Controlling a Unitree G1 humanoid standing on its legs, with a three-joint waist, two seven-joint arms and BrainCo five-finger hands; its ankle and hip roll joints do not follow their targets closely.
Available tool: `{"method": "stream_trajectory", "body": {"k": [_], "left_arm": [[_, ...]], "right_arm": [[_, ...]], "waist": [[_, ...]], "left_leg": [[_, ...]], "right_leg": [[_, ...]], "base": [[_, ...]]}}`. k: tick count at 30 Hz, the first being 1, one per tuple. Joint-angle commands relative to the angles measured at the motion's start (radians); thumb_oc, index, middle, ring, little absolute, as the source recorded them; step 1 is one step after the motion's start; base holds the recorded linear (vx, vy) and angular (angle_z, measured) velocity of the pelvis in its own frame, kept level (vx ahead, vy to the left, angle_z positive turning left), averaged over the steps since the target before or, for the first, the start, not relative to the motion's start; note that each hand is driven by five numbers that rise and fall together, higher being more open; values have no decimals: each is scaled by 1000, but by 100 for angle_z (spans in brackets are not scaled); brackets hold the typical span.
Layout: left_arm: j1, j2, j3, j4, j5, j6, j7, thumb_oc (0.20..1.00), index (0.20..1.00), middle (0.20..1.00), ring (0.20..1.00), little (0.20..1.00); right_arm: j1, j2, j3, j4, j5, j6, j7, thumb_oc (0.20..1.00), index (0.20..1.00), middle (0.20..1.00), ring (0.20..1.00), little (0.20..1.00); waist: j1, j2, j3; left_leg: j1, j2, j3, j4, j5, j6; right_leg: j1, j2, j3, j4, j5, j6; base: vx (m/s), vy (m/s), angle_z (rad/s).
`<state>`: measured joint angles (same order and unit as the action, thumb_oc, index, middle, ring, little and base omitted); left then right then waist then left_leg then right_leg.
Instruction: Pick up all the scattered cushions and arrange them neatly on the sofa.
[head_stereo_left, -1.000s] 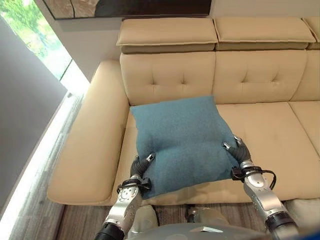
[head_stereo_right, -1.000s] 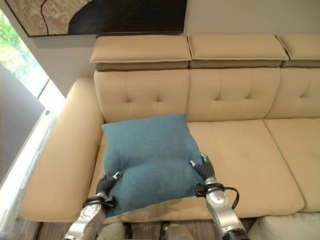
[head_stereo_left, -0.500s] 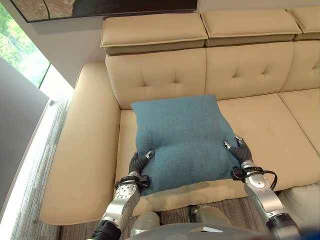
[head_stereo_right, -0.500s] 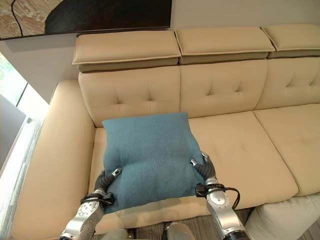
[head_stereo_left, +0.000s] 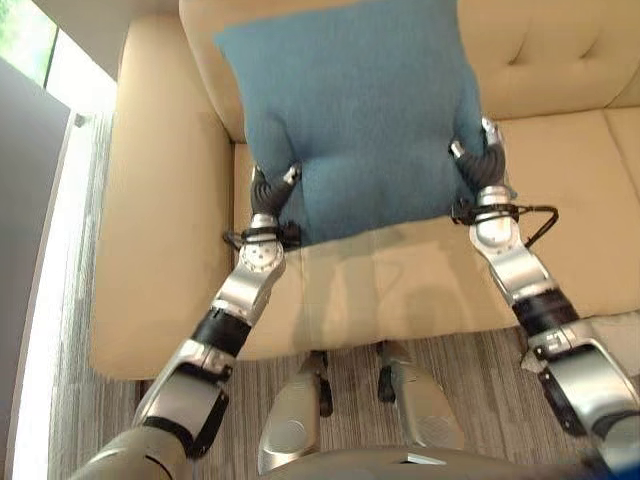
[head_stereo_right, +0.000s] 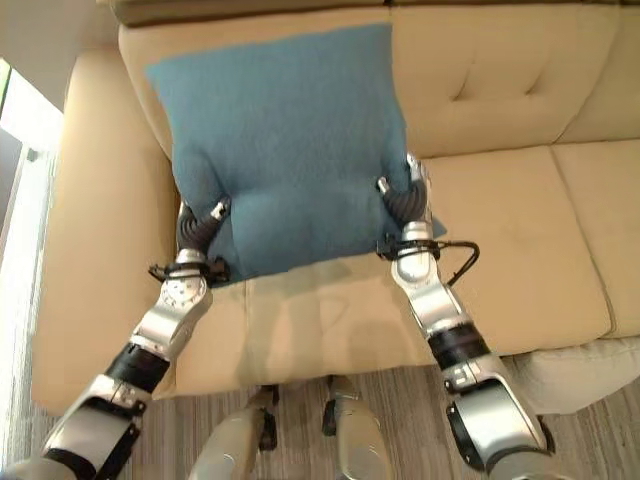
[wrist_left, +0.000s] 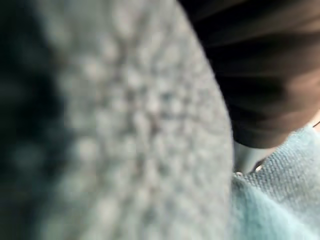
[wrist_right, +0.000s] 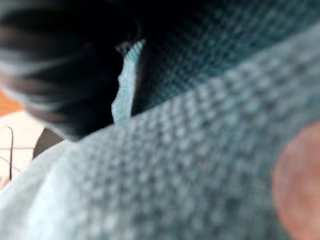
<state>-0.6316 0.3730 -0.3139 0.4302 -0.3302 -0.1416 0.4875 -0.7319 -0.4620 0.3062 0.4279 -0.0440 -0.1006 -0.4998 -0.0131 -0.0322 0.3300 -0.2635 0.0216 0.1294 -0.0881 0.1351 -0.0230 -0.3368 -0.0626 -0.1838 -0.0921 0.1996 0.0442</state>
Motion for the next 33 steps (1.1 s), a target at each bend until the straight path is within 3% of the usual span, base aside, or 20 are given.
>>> {"method": "stream_trajectory", "body": {"k": [1,8,23,24,26,28,29,30,31,33], "left_arm": [[-210,2,-90,-53,64,-169,35,200,200,200,200,200],[-405,31,-79,43,100,-185,135,200,200,200,200,200],[-735,127,-202,451,10,-128,32,200,200,200,200,200],[-804,136,-232,540,-4,-110,6,423,423,423,423,423],[-848,143,-261,594,-10,-97,-17,1000,1000,1000,1000,1000],[-873,144,-277,621,-32,-94,-41,1000,1000,1000,1000,1000],[-882,139,-281,632,-46,-92,-51,1000,1000,1000,1000,1000],[-891,129,-283,645,-85,-92,-70,1000,1000,1000,1000,1000],[-891,127,-281,648,-98,-92,-72,1000,1000,1000,1000,1000],[-884,124,-280,654,-108,-85,-83,1000,1000,1000,1000,1000]], "right_arm": [[-128,12,71,-79,-16,-87,-26,200,200,200,200,200],[-302,17,94,18,-23,-112,-101,200,200,200,200,200],[-626,-83,278,348,70,-61,-48,200,200,200,200,200],[-671,-92,318,418,90,-51,-29,200,200,200,200,200],[-709,-103,360,461,111,-42,-1,200,200,200,200,200],[-735,-113,391,485,128,-32,27,200,200,200,200,200],[-742,-112,403,495,138,-29,35,467,467,467,467,467],[-754,-111,415,516,164,-25,48,849,849,849,849,849],[-761,-114,423,520,172,-21,52,1000,1000,1000,1000,1000],[-763,-116,431,523,178,-15,56,1000,1000,1000,1000,1000]], "waist": [[16,-7,-54],[14,-6,-55],[15,5,-45],[15,4,-52],[14,3,-57],[13,4,-62],[13,5,-63],[14,9,-63],[14,10,-64],[15,12,-65]], "left_leg": [[-10,9,3,14,-63,-32],[-97,12,-18,5,-38,-48],[-310,17,-47,1,16,-80],[-358,19,-51,1,25,-82],[-389,18,-56,1,30,-82],[-410,20,-59,1,36,-83],[-420,20,-61,1,38,-83],[-433,19,-61,1,42,-84],[-439,18,-64,1,44,-84],[-446,17,-66,1,47,-84]], "right_leg": [[67,-55,-1,65,-161,97],[-25,-49,2,60,-143,97],[-220,-42,-5,25,-82,113],[-263,-40,-3,18,-68,119],[-298,-35,3,15,-60,122],[-319,-35,5,14,-56,123],[-328,-35,7,13,-54,123],[-339,-32,6,13,-52,123],[-345,-31,6,13,-51,122],[-353,-30,7,11,-49,122]], "base": [[-3,-30,2],[29,-28,8],[-3,-31,5],[-3,-20,7],[-1,-14,2],[0,0,0],[0,0,0],[0,0,0],[0,0,0],[0,0,0]]}}
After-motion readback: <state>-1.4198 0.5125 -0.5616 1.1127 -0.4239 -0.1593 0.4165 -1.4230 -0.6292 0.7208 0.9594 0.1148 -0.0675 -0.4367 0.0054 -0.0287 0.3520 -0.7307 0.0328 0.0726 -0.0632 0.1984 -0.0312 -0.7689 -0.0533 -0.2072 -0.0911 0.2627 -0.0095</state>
